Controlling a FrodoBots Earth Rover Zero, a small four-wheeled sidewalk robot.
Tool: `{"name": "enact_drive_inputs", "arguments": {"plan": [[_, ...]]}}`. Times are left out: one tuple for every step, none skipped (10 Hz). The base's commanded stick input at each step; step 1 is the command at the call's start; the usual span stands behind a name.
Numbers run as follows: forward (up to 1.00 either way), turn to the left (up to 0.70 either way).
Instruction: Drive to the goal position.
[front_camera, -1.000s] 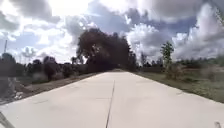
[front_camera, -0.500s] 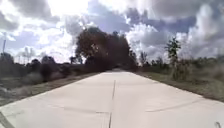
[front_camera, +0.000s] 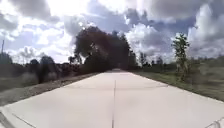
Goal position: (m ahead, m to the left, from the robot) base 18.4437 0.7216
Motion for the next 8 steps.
{"name": "enact_drive_inputs", "arguments": {"plan": [[1.00,0.00],[1.00,0.00],[1.00,0.00],[1.00,0.00],[1.00,0.00],[1.00,0.00],[1.00,0.00],[1.00,0.00]]}}
